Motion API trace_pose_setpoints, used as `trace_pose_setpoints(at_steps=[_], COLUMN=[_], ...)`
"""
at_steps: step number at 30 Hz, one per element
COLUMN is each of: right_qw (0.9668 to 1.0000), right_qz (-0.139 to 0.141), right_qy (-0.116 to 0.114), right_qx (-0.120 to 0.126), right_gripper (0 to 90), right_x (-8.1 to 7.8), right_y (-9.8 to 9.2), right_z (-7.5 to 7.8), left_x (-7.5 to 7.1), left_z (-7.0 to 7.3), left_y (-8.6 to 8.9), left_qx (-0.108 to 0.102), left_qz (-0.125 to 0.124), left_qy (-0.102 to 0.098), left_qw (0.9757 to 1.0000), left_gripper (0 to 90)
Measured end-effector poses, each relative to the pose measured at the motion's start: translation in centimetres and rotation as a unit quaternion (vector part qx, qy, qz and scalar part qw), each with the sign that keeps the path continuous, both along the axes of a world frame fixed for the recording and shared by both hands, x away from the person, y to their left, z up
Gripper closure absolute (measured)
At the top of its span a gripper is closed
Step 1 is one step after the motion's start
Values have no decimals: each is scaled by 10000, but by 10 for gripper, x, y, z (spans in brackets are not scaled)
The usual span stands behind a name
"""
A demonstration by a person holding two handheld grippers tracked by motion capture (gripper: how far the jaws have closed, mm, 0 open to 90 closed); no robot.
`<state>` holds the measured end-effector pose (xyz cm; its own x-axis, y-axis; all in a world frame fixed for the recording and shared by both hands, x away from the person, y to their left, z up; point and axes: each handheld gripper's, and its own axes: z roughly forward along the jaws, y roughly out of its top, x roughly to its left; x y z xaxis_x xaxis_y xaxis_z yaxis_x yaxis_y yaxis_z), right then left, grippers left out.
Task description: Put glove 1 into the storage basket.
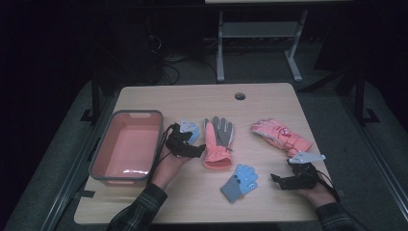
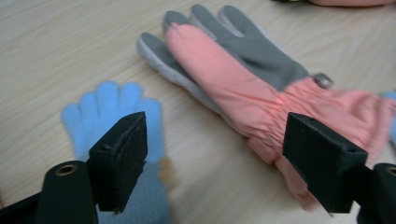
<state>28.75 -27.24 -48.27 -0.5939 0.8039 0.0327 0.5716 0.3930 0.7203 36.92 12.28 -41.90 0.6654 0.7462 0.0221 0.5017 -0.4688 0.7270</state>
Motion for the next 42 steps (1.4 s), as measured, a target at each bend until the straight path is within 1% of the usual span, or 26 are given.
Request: trace_pose_setpoints(at_steps=[1, 3, 4, 5, 6, 7, 8, 10, 11, 13, 15, 17, 19, 20, 21, 22, 23, 24, 26, 28, 31, 35, 36, 38, 41, 42], right_qw=[10000, 10000, 10000, 10000, 10000, 10000, 10000, 10000, 10000, 10000, 10000, 10000, 10000, 10000, 10000, 10000, 10000, 10000, 10000, 10000, 10000, 10000, 10000, 10000, 10000, 10000], right_qz=[-1, 0, 0, 1, -1, -1, -3, -3, -1, -2, -3, -4, -4, -2, -2, -3, -2, -1, -3, -1, 0, -1, -4, -4, -4, -4], right_qy=[1, -1, -1, -1, 1, 1, 2, 2, 0, 2, -1, 3, 3, 1, 1, -2, 1, -3, 0, -2, -2, 0, 2, 3, 3, 4], right_qx=[0, -1, -1, -1, 0, 0, 1, 1, 0, 1, 1, 2, 2, 1, 1, 1, 2, 2, 2, 1, 2, 1, 1, 1, 2, 2], right_gripper=[105, 105, 105, 105, 105, 105, 105, 105, 105, 105, 105, 105, 105, 105, 105, 105, 105, 105, 105, 105, 105, 105, 105, 105, 105, 105], right_x=[0, 0, 0, 0, 0, 0, 0, 0, 0, 0, 0, 0, 0, 0, 0, 0, 0, 0, 0, 0, 0, 0, 0, 0, 0, 0], right_y=[0, 0, 0, 0, 0, 0, 0, 0, 0, 0, 0, 0, 0, 0, 0, 0, 0, 0, 0, 0, 0, 0, 0, 0, 0, 0], right_z=[0, 0, 0, 0, 0, 0, 0, 0, 0, 0, 0, 0, 0, 0, 0, 0, 0, 0, 0, 0, 0, 0, 0, 0, 0, 0], left_x=[6, 13, 13, 16, 22, 22, 28, 29, 34, 36, 43, 47, 48, 52, 52, 55, 56, 56, 56, 52, 45, 41, 41, 42, 43, 43], left_z=[-1, -2, -2, -3, -5, -5, -7, -8, -8, -9, -15, -21, -24, -30, -30, -35, -37, -39, -39, -38, -39, -38, -34, -28, -24, -23], left_y=[1, 1, 1, 1, 2, 2, 2, 2, 1, 1, -2, -3, -3, -2, -2, -1, -1, -1, -1, -4, -8, -9, -6, -1, 2, 3], left_qx=[6, -25, -25, 3, -2, -2, 113, 143, 180, 205, 333, 430, 410, 493, 493, 564, 547, 525, 536, 488, 464, 423, 394, 346, 316, 343], left_qz=[96, 187, 187, 217, 262, 262, 308, 353, 483, 539, 649, 688, 738, 755, 755, 777, 769, 755, 749, 646, 488, 417, 442, 536, 578, 588], left_qy=[84, 113, 113, 97, 142, 142, 157, 152, 153, 165, 182, 204, 218, 258, 258, 332, 414, 450, 433, 510, 495, 510, 434, 351, 322, 312], left_qw=[9999, 9998, 9998, 9997, 9996, 9996, 9993, 9992, 9986, 9982, 9972, 9965, 9962, 9956, 9956, 9948, 9947, 9947, 9948, 9954, 9965, 9969, 9973, 9973, 9973, 9972], left_gripper=[352, 458, 502, 502, 628, 709, 794, 886, 895, 896, 895, 896, 896, 896, 896, 896, 896, 896, 897, 896, 897, 895, 892, 865, 794, 794])
